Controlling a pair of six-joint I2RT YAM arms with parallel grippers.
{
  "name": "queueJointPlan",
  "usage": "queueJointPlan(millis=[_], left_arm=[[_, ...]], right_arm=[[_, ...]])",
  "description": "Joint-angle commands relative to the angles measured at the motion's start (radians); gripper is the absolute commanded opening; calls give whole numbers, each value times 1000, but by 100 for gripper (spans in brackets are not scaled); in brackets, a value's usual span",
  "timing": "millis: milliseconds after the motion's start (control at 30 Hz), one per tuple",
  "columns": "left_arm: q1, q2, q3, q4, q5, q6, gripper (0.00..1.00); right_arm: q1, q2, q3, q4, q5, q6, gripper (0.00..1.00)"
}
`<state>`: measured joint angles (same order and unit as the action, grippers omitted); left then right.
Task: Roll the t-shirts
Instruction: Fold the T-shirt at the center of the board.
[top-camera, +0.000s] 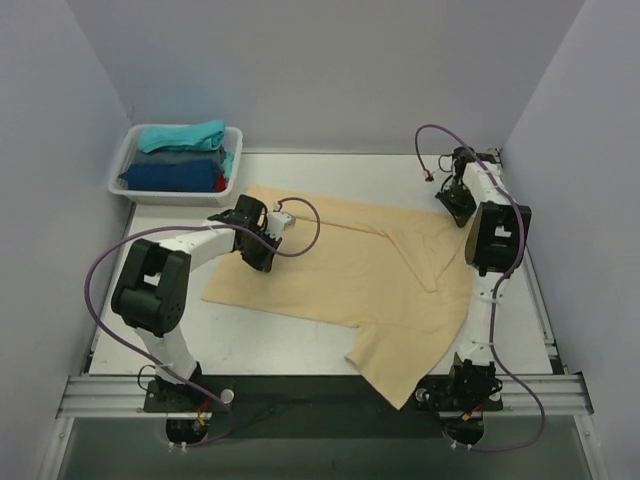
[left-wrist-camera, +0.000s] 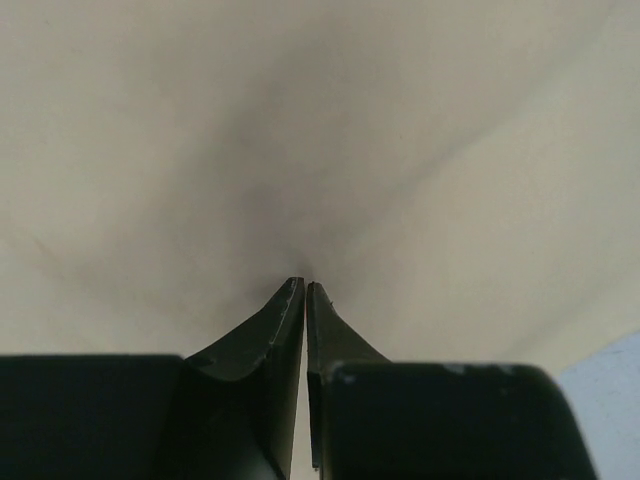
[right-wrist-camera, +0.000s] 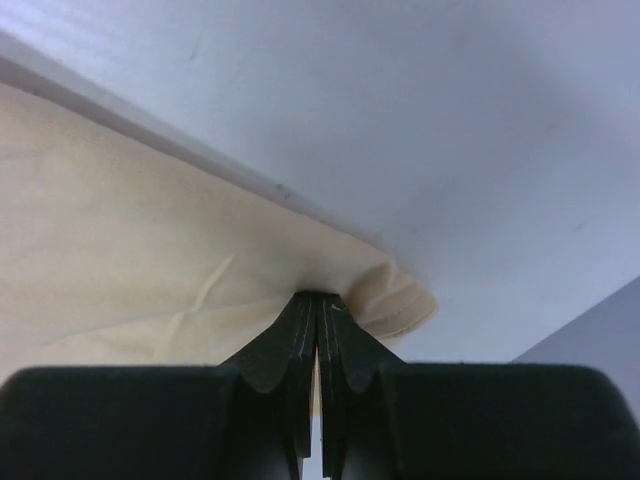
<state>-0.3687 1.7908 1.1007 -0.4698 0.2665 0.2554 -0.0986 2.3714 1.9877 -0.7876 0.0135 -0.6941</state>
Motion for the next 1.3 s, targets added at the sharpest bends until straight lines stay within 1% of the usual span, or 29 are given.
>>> queueJointPlan(millis=[0,67,133,233,267,300,333,367,400,433,500,533,567,600,633,767,867,900,1067,1267], left_arm=[[-61,-59,-58,25,14,-1,15],[-82,-70,-73,30,19,-10,16],[-116,-74,-73,28,14,-21,15],[-121,-93,-18,2,8,-42,16],[-116,-102,38,-10,-1,-41,16],[-108,-105,75,-22,-10,-28,21],[-76,-103,109,-24,-21,-25,23],[-55,-91,189,-26,-18,-30,26],[-29,-79,230,-30,-16,-30,33],[14,-62,267,-30,-27,-33,38],[60,-5,374,-12,-42,-47,45],[94,36,407,-1,-62,-50,51],[103,60,433,11,-78,-44,53],[108,85,492,22,-96,-35,54],[114,132,519,23,-119,-24,55],[116,243,632,30,-128,13,55],[109,309,680,56,-185,19,56],[108,353,715,78,-232,13,57],[100,418,760,134,-360,21,58],[102,446,769,132,-411,71,57]], right_arm=[[-9,95,164,-12,80,-94,1],[-7,138,225,2,82,-114,0],[-3,156,241,36,80,-140,0],[8,141,253,77,68,-145,0],[17,131,261,80,63,-137,0],[20,115,273,83,57,-127,0],[23,71,272,93,36,-92,0],[26,43,267,99,20,-70,0],[30,14,243,105,5,-46,3],[31,-45,226,117,-33,0,17],[36,-104,180,123,-73,50,36],[37,-154,133,139,-90,74,53],[37,-175,116,142,-102,131,55],[39,-191,102,143,-109,157,57],[40,-216,73,136,-110,181,57],[56,-258,16,110,-124,251,57],[65,-276,-7,77,-142,292,56],[72,-285,-18,59,-153,310,56],[83,-290,-27,27,-173,321,55],[89,-267,-15,13,-175,324,55]])
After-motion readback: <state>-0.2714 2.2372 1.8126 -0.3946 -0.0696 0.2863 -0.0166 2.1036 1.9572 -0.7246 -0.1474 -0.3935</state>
